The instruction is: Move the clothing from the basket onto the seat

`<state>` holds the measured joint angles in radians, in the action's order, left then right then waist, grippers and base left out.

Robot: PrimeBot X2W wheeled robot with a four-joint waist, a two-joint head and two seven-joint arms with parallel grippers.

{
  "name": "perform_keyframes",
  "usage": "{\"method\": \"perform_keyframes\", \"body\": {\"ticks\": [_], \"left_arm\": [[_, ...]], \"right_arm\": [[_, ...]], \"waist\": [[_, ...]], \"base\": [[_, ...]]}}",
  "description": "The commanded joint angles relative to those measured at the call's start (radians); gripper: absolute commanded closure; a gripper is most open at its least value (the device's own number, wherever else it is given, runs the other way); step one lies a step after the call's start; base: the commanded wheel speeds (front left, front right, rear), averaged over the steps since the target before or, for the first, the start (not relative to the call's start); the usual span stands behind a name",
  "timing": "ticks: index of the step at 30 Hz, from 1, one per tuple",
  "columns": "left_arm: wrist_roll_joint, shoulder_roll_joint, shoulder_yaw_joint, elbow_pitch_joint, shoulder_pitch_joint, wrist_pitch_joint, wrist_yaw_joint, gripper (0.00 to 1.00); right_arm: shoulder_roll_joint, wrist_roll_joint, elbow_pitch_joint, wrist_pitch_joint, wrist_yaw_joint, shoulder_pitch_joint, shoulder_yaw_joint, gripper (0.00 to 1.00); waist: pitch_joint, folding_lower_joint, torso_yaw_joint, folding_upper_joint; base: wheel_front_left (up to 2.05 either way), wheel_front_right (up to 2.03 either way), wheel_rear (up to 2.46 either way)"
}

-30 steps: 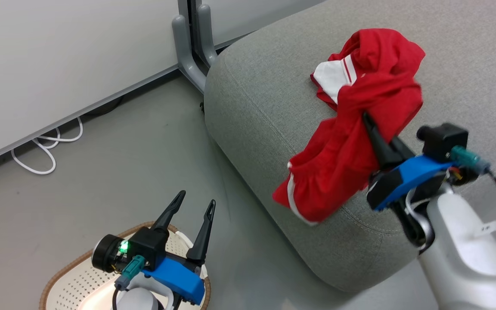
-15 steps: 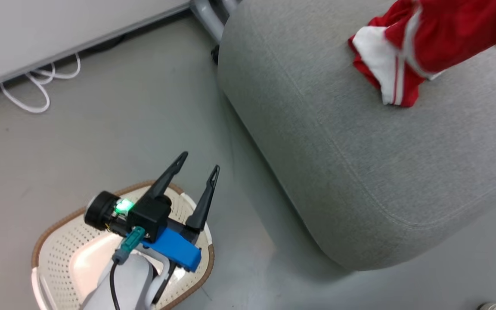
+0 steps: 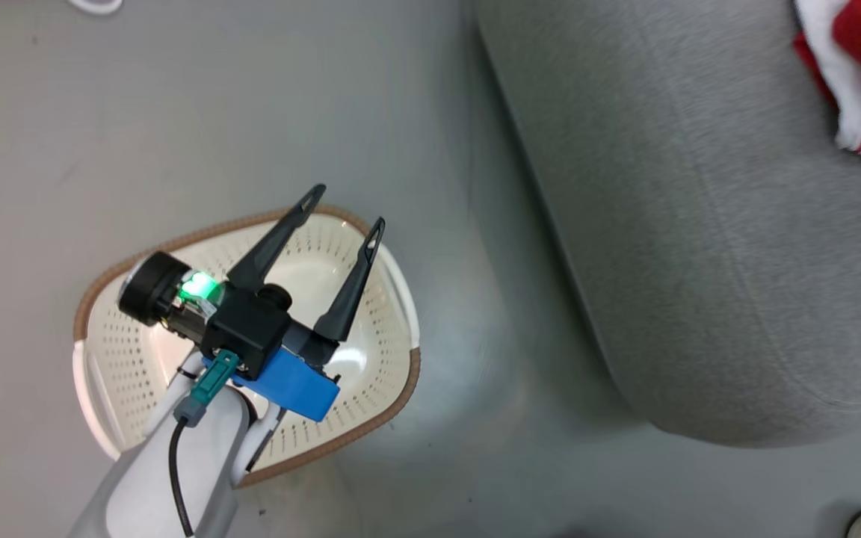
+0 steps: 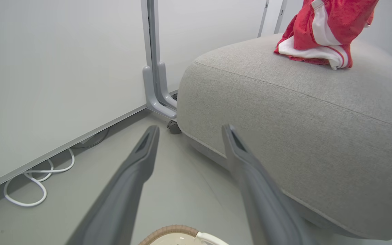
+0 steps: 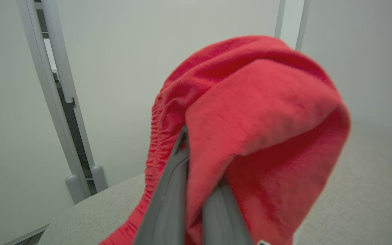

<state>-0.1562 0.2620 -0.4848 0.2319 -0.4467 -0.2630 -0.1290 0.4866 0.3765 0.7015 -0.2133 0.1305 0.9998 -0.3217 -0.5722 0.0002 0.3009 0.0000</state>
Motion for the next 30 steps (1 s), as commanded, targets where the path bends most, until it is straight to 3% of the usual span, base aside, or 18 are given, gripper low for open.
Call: {"method": "perform_keyframes", "body": {"ticks": [1,9,16,17,18,19,20,30], "left_arm": [[0.010,0.012,0.004,-0.011,-0.022,-0.003,-0.002,0.00],[0.022,0.020,-0.013,-0.038,-0.059,-0.003,-0.002,0.00],[0.011,0.006,-0.025,-0.030,-0.068,-0.003,-0.002,0.00],[0.009,0.006,-0.025,-0.028,-0.068,-0.003,-0.002,0.00],[0.009,0.005,-0.024,-0.027,-0.068,-0.003,-0.002,0.00],[0.009,0.005,-0.023,-0.026,-0.068,-0.003,-0.002,0.00],[0.007,0.004,-0.022,-0.026,-0.067,-0.003,-0.002,0.00],[-0.003,-0.014,-0.027,-0.016,-0.060,-0.003,-0.002,0.00]], "right_arm": [[-0.025,0.006,0.025,-0.010,0.000,-0.015,-0.009,1.00],[-0.055,-0.002,0.153,-0.045,0.000,-0.035,-0.055,1.00],[-0.048,-0.026,0.185,-0.052,0.000,-0.013,-0.056,1.00],[-0.049,-0.032,0.186,-0.053,0.000,-0.010,-0.054,0.72],[-0.050,-0.036,0.188,-0.053,0.000,-0.008,-0.053,0.57],[-0.050,-0.041,0.187,-0.053,0.000,-0.006,-0.054,0.09],[-0.051,-0.044,0.186,-0.053,0.000,-0.006,-0.055,0.00],[-0.046,-0.048,0.166,-0.053,0.000,-0.048,-0.054,0.00]], "waist": [[-0.076,-0.0002,-0.047,0.0000],[-0.147,-0.0002,-0.082,0.0000],[-0.142,-0.0002,-0.090,0.0000],[-0.140,-0.0002,-0.089,0.0000],[-0.137,-0.0002,-0.089,0.0000],[-0.135,-0.0002,-0.090,0.0000],[-0.132,-0.0002,-0.090,0.0000],[-0.096,-0.0002,-0.105,0.0000]], "base": [[0.00,0.00,0.00],[0.00,0.00,0.00],[0.00,0.00,0.00],[0.00,0.00,0.00],[0.00,0.00,0.00],[0.00,0.00,0.00],[0.00,0.00,0.00],[0.00,0.00,0.00]]}}
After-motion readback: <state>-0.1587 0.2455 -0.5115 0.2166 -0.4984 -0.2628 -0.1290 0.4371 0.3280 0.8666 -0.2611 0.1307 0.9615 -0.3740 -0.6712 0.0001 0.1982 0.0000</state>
